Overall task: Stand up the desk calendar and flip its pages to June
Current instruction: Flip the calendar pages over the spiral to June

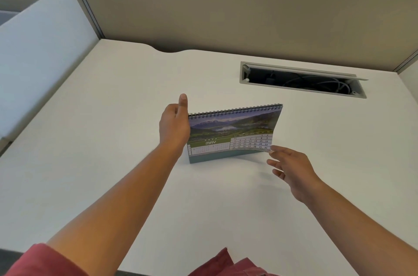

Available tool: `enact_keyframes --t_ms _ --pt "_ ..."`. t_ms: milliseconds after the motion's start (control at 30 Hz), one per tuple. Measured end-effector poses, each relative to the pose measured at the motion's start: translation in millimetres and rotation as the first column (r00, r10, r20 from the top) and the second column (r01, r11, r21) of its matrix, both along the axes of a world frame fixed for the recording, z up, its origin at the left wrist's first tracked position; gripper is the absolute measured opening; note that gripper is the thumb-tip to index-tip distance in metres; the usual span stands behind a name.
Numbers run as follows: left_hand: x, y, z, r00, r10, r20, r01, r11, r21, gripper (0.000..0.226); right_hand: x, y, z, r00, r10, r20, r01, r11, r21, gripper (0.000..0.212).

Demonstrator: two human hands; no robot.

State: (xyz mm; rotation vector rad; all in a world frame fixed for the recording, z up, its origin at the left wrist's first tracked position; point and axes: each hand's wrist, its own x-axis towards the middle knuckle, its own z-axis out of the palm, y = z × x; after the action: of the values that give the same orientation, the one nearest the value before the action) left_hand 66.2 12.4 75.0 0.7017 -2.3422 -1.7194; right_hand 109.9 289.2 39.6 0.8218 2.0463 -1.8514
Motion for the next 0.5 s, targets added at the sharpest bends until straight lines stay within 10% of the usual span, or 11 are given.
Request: enact_keyframes --t_ms 500 --pt "5.2 1.9 -4.2 1.0 0.018 0.0 -0.018 1.0 0.022 0.055 6.7 1.4 4.9 1.0 0.016 -0.001 -0.016 1.0 0.0 0.007"
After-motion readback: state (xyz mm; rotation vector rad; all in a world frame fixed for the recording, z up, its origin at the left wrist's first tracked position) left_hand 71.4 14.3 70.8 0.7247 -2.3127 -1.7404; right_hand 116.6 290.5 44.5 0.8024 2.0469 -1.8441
